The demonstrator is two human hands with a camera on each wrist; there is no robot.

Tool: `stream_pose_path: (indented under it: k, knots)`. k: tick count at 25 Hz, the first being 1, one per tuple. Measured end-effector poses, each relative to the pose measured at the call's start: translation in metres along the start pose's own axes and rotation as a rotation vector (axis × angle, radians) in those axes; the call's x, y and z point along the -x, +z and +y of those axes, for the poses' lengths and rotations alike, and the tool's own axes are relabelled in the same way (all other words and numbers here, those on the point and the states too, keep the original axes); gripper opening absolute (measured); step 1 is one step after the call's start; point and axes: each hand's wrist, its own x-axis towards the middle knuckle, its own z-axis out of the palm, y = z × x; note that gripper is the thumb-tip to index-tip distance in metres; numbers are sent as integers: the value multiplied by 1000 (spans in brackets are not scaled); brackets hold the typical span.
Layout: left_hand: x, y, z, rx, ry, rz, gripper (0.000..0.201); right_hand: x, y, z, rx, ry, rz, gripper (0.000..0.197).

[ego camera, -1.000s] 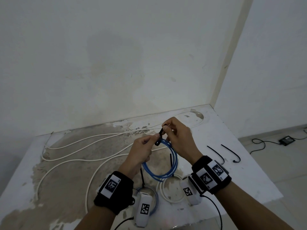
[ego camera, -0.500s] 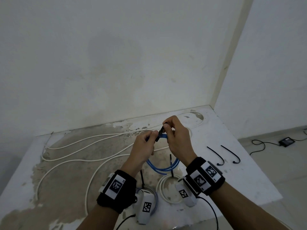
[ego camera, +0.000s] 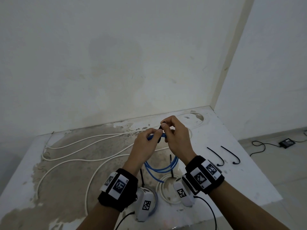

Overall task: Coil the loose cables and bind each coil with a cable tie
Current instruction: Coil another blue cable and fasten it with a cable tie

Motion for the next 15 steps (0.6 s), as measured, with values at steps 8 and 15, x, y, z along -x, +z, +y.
stream_pose_path:
  k: [8,15]
  knots:
    - [3,6,5,98,10,33,31,0,-5,-5,-212,242,0,10]
    - [0,7,16,135,-34,-69,32,-14,-22,-9,-262,319,-71,18]
